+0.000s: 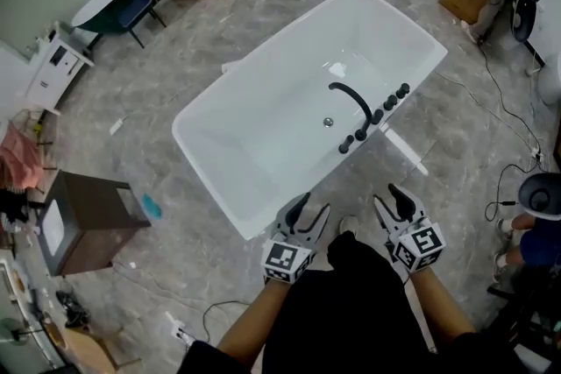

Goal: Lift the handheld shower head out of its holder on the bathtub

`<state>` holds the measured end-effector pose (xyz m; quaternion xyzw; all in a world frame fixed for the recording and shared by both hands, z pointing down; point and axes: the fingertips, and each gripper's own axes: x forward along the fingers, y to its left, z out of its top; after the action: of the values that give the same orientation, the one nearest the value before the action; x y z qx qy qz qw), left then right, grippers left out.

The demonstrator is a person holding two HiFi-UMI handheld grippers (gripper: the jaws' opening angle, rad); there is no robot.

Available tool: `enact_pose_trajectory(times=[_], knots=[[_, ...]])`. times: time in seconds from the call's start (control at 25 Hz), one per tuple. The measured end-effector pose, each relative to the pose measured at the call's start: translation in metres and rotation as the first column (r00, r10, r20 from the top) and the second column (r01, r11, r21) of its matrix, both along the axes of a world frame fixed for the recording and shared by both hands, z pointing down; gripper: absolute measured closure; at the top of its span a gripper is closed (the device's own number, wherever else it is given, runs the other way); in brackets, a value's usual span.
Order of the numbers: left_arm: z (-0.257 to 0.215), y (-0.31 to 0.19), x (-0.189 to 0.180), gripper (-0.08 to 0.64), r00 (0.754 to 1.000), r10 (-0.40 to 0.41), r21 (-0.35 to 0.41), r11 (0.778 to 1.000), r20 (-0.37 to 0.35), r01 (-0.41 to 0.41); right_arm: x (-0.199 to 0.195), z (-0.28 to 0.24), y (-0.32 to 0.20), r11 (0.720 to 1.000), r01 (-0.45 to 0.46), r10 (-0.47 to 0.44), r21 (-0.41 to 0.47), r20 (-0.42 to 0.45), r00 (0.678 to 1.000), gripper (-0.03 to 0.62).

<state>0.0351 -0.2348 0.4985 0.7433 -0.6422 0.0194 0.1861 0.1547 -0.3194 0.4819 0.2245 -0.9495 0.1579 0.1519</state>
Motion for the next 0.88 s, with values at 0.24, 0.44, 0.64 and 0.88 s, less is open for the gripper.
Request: enact_pose_trajectory(times=[0.24,0.44,0.64,0.88], knots=[[0.012,-0.036,0.01,0.371,0.998,-0.065,-0.021,0.998,0.002,0.065,-0.01,0.023,-0.043,0.992,0.112,-0.112,-0.053,0.012,0.994,0.433],[0.02,-0.044,0.0,0.371,0.988,-0.152,-0.049,0.987,0.005,0.152,-0.029,0.042,-0.05,0.972,0.228,-0.229,-0.058,-0.014,0.973,0.431],[0.026,-0.048,-0.011,0.371,0.972,-0.233,-0.061,0.971,-0.017,0.231,-0.042,0.075,-0.064,0.956,0.278,-0.284,-0.091,-0.053,0.957,0.431],[0.046,-0.044,-0.02,0.373,0.966,-0.255,-0.048,0.966,-0.053,0.253,-0.064,0.137,-0.075,0.961,0.253,-0.266,-0.116,-0.123,0.956,0.426]])
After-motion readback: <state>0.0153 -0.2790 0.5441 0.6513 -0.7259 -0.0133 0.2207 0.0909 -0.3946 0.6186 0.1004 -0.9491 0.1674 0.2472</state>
